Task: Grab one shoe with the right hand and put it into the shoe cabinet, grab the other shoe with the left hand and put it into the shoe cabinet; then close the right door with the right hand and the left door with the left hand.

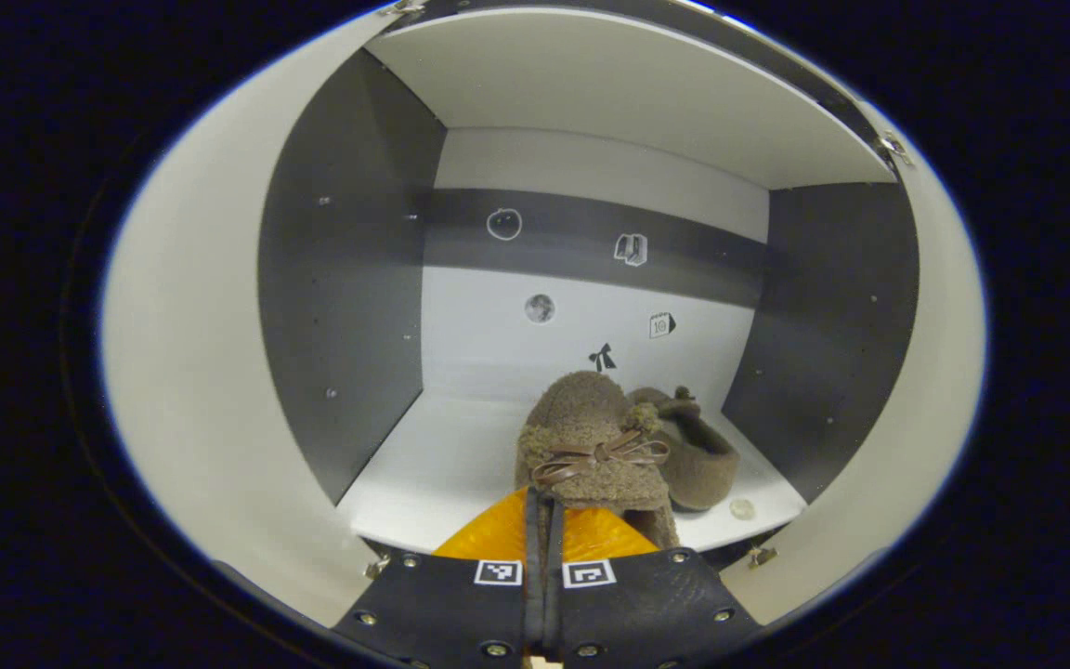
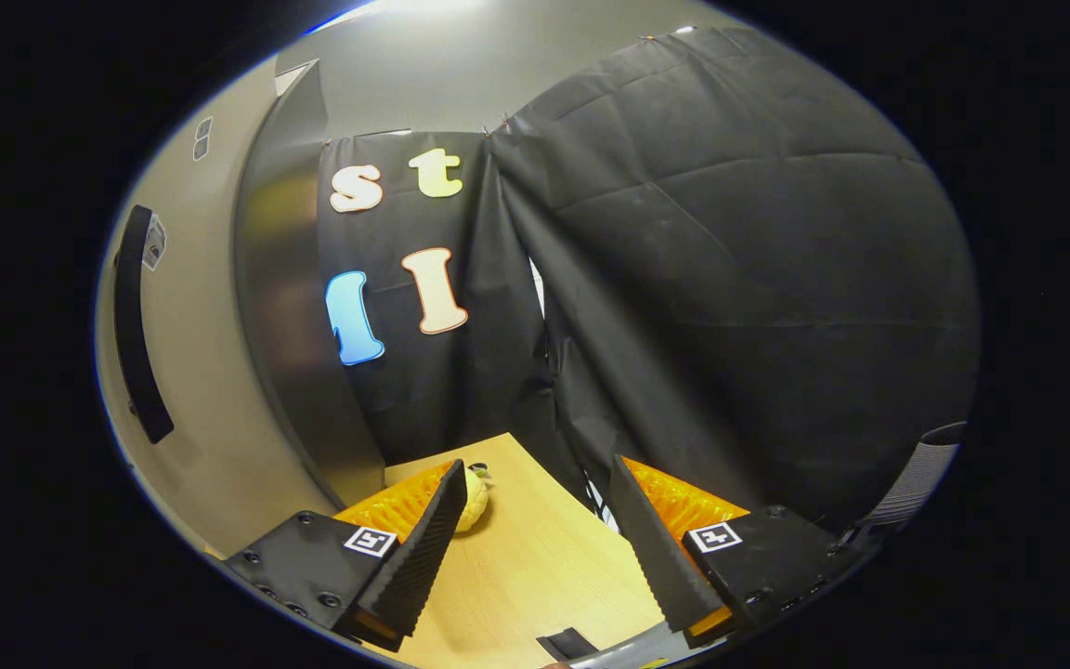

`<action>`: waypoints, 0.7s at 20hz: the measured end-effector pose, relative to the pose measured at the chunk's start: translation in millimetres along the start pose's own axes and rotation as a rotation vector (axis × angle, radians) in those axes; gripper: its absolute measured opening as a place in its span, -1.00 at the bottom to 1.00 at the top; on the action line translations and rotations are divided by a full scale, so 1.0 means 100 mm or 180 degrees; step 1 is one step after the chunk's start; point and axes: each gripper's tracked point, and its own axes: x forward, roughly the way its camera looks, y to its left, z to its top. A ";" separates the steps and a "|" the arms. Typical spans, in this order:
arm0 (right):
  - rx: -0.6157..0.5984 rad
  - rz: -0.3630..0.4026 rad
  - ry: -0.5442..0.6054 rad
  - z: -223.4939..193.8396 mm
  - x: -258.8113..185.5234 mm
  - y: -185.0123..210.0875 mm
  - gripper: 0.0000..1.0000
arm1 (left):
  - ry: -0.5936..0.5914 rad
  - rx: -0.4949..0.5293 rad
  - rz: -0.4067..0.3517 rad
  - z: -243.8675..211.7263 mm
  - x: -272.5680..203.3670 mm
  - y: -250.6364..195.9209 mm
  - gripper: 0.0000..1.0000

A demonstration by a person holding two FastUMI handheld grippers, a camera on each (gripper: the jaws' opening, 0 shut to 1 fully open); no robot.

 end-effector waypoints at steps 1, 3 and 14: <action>-0.0018 -0.0003 -0.0025 0.04 0.00 -0.01 0.96 | -0.0031 -0.0015 -0.0009 0.12 -0.05 0.02 -0.98; -0.0037 -0.0005 -0.0090 0.15 0.00 -0.01 0.96 | -0.0032 -0.0102 -0.0045 0.30 -0.13 0.10 -0.99; 0.0029 -0.0097 -0.0007 0.01 -0.08 -0.04 0.96 | 0.0172 -0.0021 0.0059 0.53 -0.03 0.11 -0.99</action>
